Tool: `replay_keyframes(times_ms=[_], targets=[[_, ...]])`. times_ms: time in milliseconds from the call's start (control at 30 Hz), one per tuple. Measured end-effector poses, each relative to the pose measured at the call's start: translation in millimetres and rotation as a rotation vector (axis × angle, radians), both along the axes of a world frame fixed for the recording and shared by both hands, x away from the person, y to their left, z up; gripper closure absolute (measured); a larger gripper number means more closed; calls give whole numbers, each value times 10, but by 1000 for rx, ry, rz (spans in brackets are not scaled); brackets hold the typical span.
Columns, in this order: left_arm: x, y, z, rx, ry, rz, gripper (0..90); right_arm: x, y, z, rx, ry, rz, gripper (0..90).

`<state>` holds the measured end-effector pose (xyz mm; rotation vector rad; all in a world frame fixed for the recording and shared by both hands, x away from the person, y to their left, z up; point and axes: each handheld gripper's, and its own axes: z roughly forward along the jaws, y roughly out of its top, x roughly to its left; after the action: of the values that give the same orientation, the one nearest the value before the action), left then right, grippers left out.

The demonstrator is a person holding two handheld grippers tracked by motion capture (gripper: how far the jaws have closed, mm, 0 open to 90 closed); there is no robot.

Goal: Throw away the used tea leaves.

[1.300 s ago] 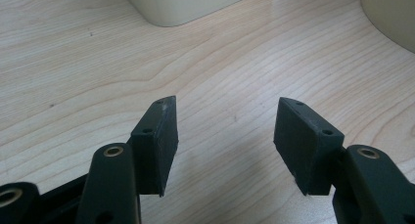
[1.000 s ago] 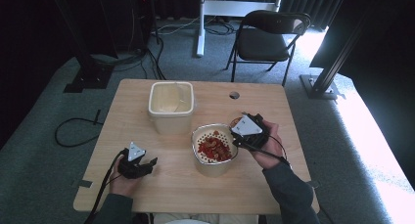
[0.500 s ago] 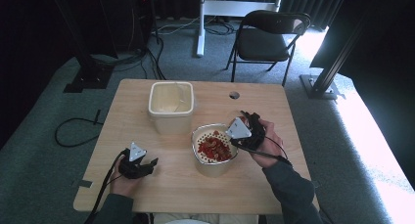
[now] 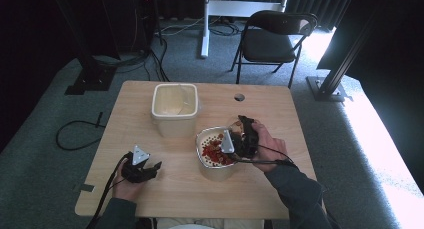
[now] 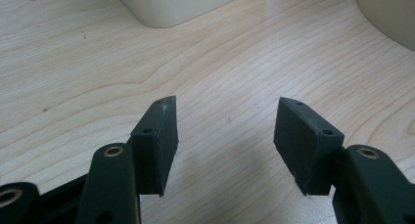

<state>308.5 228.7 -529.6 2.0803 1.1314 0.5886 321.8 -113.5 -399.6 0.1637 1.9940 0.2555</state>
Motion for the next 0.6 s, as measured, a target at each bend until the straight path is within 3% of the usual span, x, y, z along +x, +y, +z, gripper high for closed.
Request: replay_keyframes(times_ms=[200, 400, 600], targets=[[0, -4, -1, 3, 0, -3, 428, -56, 88, -73, -153, -74, 13, 337], [2, -10, -4, 2, 0, -2, 428, -57, 76, -67, -180, -96, 10, 337], [4, -16, -5, 6, -1, -5, 428, -59, 63, -37, -172, -97, 17, 337]])
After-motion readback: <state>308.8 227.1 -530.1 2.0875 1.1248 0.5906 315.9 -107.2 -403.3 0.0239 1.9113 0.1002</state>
